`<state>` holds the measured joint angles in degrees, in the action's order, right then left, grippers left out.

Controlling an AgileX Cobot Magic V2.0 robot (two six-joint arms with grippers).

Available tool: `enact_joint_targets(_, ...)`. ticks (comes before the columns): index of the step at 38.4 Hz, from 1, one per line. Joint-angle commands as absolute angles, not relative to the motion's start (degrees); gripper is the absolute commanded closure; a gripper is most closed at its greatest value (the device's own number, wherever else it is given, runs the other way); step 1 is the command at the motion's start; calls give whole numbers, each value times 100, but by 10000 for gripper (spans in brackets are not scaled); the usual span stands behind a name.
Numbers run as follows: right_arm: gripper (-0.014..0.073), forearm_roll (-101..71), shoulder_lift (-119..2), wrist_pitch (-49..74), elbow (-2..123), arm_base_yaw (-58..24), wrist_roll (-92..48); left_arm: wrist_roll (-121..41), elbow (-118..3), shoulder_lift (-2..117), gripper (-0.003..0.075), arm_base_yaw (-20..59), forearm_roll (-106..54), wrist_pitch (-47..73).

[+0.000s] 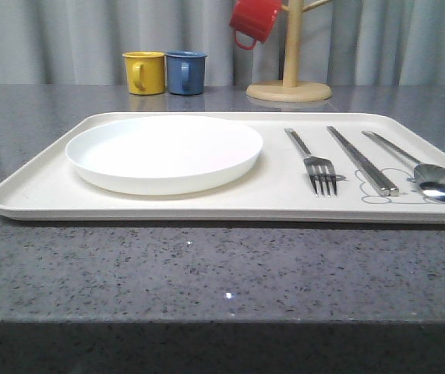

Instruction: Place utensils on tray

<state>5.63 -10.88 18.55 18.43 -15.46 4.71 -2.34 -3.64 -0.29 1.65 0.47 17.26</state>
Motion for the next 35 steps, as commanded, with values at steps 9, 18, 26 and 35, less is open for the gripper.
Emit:
enact_joint_targets(9, 662, 650, -1142, 1364, 2002, -1533, 423, -185, 35, -167, 739, -346, 0, 724)
enact_joint_targets(18, 662, 645, -1142, 1364, 2002, -1533, 423, -185, 35, -167, 739, -346, 0, 724)
enact_joint_targets(26, 662, 645, -1142, 1364, 2002, -1533, 423, -185, 35, -167, 739, -346, 0, 724)
enact_joint_targets(35, 662, 733, -1129, 1311, 1952, -1533, 407, -185, 35, -167, 739, -346, 0, 724)
